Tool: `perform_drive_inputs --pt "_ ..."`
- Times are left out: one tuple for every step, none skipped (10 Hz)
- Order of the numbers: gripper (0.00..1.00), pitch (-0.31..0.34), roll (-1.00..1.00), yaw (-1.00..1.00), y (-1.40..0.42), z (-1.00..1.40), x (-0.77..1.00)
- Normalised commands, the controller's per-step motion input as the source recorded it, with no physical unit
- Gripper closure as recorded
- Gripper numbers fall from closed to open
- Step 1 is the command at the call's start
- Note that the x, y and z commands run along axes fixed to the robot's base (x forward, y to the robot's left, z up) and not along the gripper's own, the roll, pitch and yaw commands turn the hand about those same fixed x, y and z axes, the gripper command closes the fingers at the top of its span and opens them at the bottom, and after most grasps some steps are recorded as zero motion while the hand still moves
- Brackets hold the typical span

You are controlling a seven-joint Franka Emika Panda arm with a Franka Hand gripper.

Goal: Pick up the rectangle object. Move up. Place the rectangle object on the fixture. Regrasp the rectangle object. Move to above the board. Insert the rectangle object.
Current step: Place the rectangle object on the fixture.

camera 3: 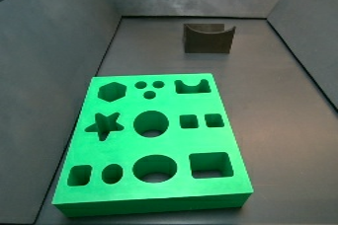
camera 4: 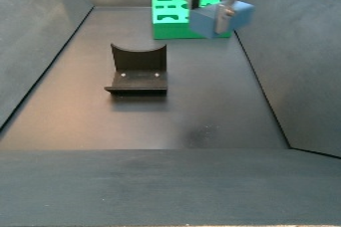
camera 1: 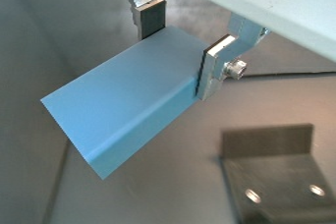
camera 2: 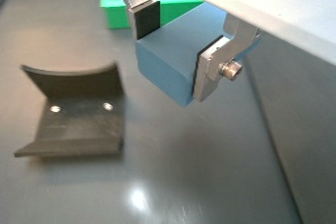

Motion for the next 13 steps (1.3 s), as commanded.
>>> perform_drive_inputs --pt "1.00 -0.023 0.05 1.00 -1.00 -0.21 0.68" --pt "1.00 -0.027 0.06 1.00 -0.68 -0.14 0.53" --pt "1.00 -0.029 0.07 1.00 -0.51 -0.11 0.44" --pt "1.00 -0.028 0.08 1.00 -0.20 -0.06 0.28" --pt "1.00 -0.025 0.10 1.00 -0.03 -0.03 0.12" --pt "1.00 -0.028 0.11 1.00 -0.03 0.00 0.05" --pt "1.00 -0.033 0.12 1.00 -0.03 0.00 0.04" --pt "1.00 -0.038 0.14 1.00 -0.02 0.00 0.04" --pt "1.00 -0.048 0.18 1.00 -0.02 0.00 0.04" --pt "1.00 -0.054 0.21 0.89 -0.01 0.00 0.04" --pt "1.00 0.088 -1.00 0.27 0.63 0.41 1.00" --pt "1.00 0.094 -1.00 0.17 0.63 0.40 1.00" --pt "1.00 0.121 -1.00 0.11 0.59 0.33 1.00"
